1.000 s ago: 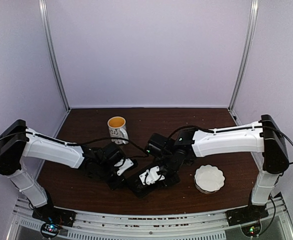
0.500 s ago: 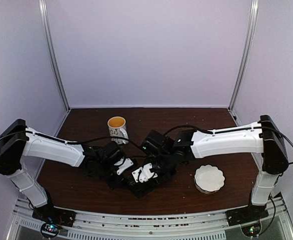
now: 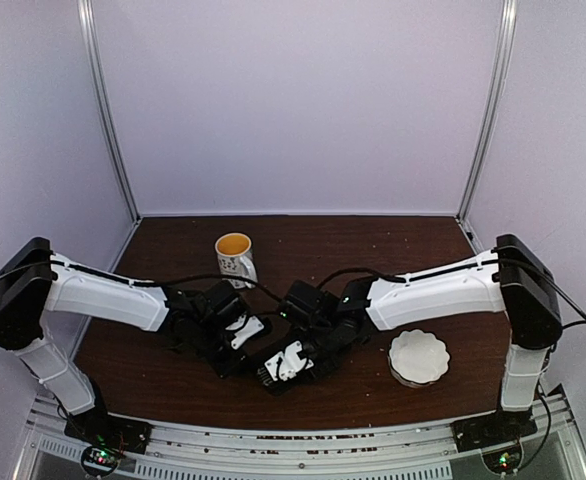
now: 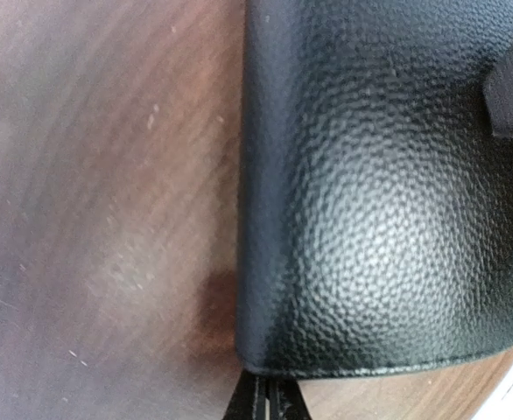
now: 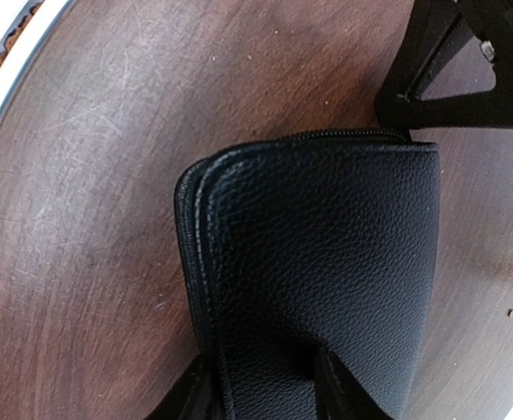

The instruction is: Sort the hair-cutting tools

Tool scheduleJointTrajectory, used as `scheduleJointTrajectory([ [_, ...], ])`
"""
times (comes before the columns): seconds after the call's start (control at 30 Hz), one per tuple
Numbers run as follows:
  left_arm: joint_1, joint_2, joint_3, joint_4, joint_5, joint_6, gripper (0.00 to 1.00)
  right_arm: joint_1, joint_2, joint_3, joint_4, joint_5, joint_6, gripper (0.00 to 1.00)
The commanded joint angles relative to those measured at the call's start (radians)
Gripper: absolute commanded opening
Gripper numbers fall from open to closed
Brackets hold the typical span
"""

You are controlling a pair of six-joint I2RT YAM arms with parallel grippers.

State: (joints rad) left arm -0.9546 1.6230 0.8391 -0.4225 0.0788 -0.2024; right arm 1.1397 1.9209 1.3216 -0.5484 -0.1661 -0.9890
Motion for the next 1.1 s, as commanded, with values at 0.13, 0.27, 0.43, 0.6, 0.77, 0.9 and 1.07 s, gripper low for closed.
scheduleJointTrajectory([
  [0.13,0.014,-0.085,-0.084,-0.128,0.114,-0.085,0.00,0.004,0.057,-0.068,0.021,0.130,-0.004,0.34],
  [0.27,-0.001,-0.114,-0.115,-0.083,0.210,-0.082,0.00,-0.003,0.072,-0.067,0.036,0.137,0.026,0.33],
  [0.43,-0.009,-0.075,-0.089,0.042,0.320,-0.092,0.00,-0.002,0.087,-0.054,0.064,0.150,0.086,0.32],
  [0.6,-0.020,-0.019,-0.075,0.127,0.405,-0.089,0.00,-0.007,0.091,-0.061,0.128,0.183,0.145,0.32],
  [0.77,-0.021,-0.021,-0.089,0.125,0.409,-0.079,0.00,-0.016,0.097,-0.062,0.166,0.203,0.213,0.32],
  [0.9,-0.021,-0.029,-0.090,0.180,0.411,-0.079,0.00,-0.018,0.099,-0.043,0.188,0.213,0.284,0.32],
  [1.07,-0.009,-0.031,-0.074,0.199,0.359,-0.084,0.00,-0.018,0.079,-0.028,0.164,0.194,0.353,0.32],
])
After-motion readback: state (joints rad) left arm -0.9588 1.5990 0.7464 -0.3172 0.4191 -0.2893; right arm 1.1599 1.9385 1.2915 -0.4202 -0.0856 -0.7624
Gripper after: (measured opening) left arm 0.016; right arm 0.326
